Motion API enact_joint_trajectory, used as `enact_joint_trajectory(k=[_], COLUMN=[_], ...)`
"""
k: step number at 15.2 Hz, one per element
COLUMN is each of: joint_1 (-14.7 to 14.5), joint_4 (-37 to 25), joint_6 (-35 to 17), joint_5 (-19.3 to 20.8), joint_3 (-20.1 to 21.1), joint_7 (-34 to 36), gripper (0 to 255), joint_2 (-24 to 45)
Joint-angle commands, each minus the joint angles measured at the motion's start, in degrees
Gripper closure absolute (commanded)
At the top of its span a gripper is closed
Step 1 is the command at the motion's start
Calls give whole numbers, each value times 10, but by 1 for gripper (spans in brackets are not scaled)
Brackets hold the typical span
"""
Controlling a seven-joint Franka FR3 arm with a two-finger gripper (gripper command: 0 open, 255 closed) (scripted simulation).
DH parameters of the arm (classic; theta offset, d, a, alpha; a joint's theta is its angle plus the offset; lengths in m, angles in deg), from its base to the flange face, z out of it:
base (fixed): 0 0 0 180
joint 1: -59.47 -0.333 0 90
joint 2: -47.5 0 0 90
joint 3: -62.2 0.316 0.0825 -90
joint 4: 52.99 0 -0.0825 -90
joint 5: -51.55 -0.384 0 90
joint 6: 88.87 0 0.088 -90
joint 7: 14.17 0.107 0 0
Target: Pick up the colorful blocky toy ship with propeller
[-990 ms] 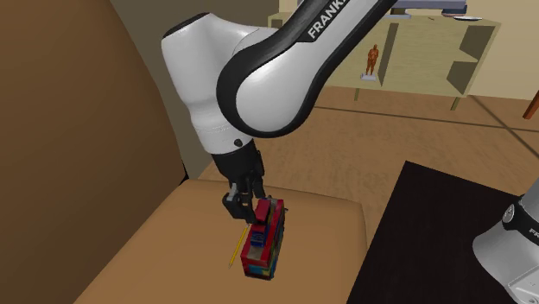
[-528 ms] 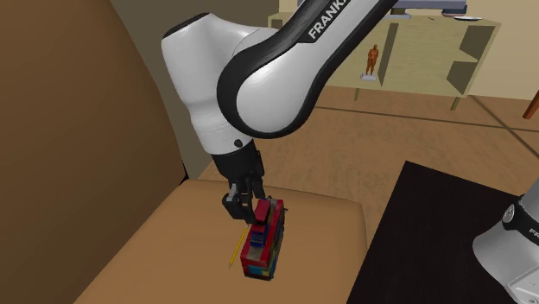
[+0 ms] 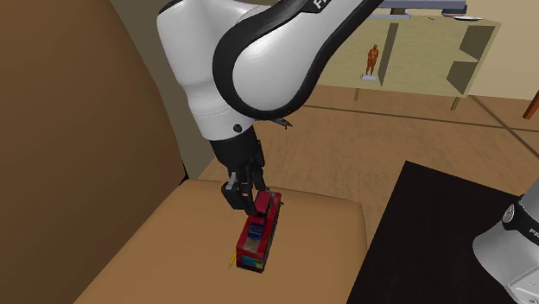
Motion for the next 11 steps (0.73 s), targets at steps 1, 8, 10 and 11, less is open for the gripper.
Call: enact_joint_trajectory(k=[1, 8, 10, 11], joint_1=[1, 4, 4, 4], joint_4=[-5, -19, -22, -22], joint_6=[15, 60, 68, 68], joint_5=[-5, -18, -20, -20], joint_3=[2, 7, 7, 7], joint_7=[-3, -13, -15, -15], gripper=[255, 255, 255, 255], joint_2=[-11, -44, -50, -50])
